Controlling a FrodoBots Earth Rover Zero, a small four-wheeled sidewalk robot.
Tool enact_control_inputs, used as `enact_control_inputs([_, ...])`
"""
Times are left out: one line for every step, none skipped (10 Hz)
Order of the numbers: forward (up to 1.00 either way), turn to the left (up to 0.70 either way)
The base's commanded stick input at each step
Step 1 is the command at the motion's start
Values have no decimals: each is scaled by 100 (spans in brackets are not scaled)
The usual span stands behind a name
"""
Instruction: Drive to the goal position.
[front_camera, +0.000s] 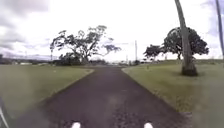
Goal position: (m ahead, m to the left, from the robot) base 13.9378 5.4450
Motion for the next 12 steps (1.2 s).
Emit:
enact_control_inputs([70,0])
enact_control_inputs([70,0])
enact_control_inputs([70,0])
enact_control_inputs([70,0])
enact_control_inputs([70,1])
enact_control_inputs([70,1])
enact_control_inputs([70,1])
enact_control_inputs([70,1])
enact_control_inputs([70,2])
enact_control_inputs([70,2])
enact_control_inputs([70,2])
enact_control_inputs([70,2])
